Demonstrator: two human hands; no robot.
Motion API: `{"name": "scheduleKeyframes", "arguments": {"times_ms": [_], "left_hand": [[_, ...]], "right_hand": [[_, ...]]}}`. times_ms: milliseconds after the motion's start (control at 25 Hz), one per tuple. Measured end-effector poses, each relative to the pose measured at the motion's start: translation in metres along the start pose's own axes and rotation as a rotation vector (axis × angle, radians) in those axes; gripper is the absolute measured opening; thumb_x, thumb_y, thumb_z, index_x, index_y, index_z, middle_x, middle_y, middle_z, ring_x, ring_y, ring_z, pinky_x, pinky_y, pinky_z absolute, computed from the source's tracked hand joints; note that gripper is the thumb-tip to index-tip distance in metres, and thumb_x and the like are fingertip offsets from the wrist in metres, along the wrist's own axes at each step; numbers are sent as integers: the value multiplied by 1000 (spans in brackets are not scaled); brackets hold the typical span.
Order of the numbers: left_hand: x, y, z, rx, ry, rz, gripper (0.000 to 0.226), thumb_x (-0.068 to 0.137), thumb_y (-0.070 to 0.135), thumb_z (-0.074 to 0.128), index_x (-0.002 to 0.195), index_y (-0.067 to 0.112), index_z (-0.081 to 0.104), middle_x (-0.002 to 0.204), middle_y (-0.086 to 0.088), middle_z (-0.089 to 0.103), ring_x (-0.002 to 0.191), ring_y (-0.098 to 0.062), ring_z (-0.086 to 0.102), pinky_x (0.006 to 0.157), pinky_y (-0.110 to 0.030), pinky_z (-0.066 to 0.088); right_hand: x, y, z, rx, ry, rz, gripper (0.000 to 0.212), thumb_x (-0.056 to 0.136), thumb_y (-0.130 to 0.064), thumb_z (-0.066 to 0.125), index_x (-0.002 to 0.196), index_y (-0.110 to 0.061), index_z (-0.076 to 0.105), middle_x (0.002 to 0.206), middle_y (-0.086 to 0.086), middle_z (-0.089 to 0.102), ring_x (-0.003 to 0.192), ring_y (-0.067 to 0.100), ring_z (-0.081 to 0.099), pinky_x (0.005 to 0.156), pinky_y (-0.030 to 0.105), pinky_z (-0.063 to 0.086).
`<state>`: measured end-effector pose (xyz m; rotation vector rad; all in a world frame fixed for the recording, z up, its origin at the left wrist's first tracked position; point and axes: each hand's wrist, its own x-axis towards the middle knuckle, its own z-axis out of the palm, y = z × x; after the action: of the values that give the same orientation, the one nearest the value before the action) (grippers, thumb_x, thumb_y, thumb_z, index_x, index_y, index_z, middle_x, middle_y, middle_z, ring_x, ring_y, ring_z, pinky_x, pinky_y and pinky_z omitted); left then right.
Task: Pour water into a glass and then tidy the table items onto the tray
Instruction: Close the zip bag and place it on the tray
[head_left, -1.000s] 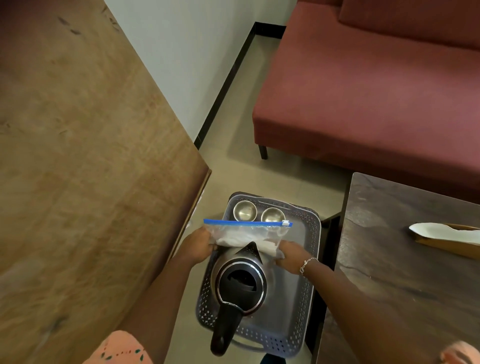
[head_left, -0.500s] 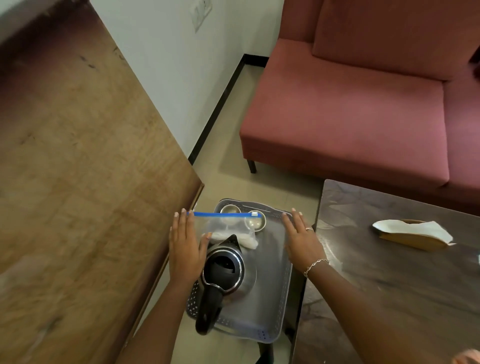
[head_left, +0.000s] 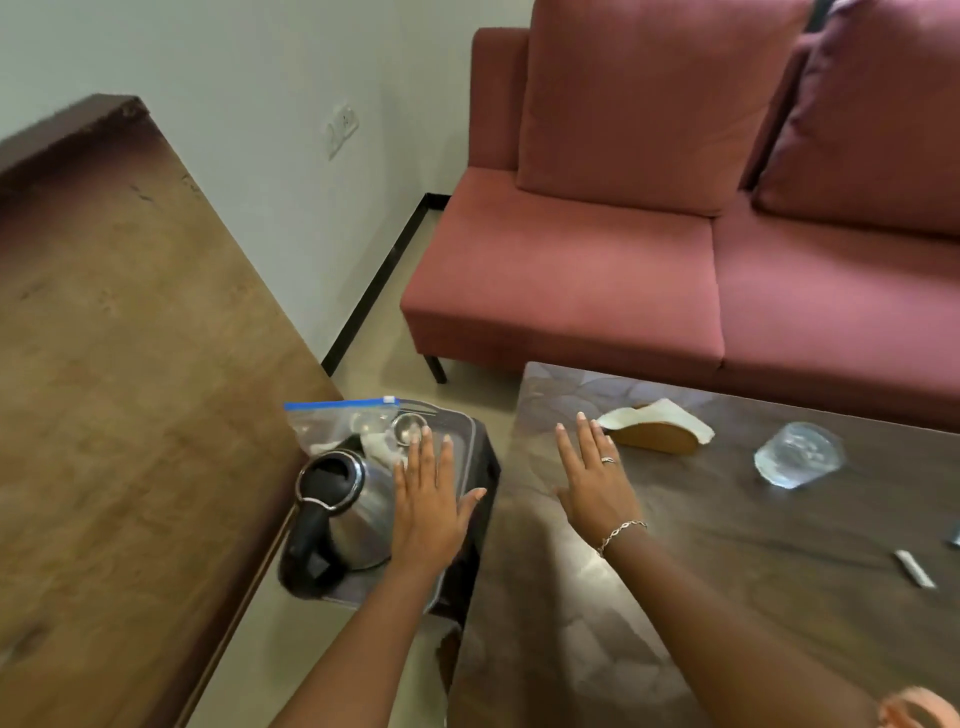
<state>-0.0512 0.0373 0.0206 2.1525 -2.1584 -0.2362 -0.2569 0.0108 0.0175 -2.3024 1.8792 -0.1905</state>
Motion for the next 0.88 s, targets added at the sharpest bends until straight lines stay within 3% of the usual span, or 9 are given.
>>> {"name": "scheduleKeyframes", "arguments": {"times_ms": [80,200,280,320,440,640,720,800,880], "left_hand": [[-14,38,1,5,9,41,76,92,60,4,140,6,29,146,-23,35,137,-31,21,109,-45,16],[-35,98,-2,27,-35,83,80,92,59,2,132,4,44,139,-23,45,130,-36,42,102,-50,38],[-48,134,-6,54,-57,123,79,92,58,5,129,4,49,136,-24,48,125,-37,48,96,-53,42],[-53,151,-7,69,-48,154,77,91,58,10,128,4,51,135,-24,49,124,-37,49,95,-53,43],[-65,191,-6,89,-52,243,73,85,57,23,127,5,52,135,-22,50,124,-35,50,96,-50,43],[-73,246,3,94,-119,363,83,92,57,-1,125,6,55,133,-21,53,122,-33,53,94,-48,46],[-69,262,8,95,-92,401,90,89,60,-8,128,6,52,137,-22,47,127,-33,48,99,-47,41],[-65,280,16,60,-93,472,108,73,69,-26,142,7,31,152,-21,22,141,-33,22,114,-44,19],[-62,296,24,3,-131,520,122,55,74,-38,147,9,11,156,-17,0,145,-30,-1,117,-42,1]], "right_hand": [[-29,25,-16,-10,56,18,76,79,-23,67,142,-7,27,150,25,22,138,41,21,113,45,17],[-74,67,-38,-23,26,71,78,77,-24,69,142,-7,28,150,24,22,138,41,21,113,48,19],[-100,94,-53,-49,63,133,81,69,-26,77,137,-6,39,144,26,33,133,43,33,108,51,28],[-113,107,-60,-47,74,161,81,69,-26,77,137,-5,39,144,27,33,133,43,32,108,50,27],[-142,136,-72,-6,67,174,76,84,-27,61,144,-8,19,153,24,11,142,38,8,117,44,8],[-179,176,-85,16,116,303,73,80,-22,66,141,-4,30,148,27,24,139,42,18,114,48,12],[-186,189,-90,5,119,326,72,80,-22,66,140,-4,31,148,27,25,139,42,19,114,48,13],[-194,205,-94,2,126,368,71,81,-22,65,140,-5,31,148,26,25,140,41,18,115,48,12],[-202,223,-96,-21,127,415,72,78,-22,68,139,-4,34,146,27,29,138,42,22,113,49,15]]}}
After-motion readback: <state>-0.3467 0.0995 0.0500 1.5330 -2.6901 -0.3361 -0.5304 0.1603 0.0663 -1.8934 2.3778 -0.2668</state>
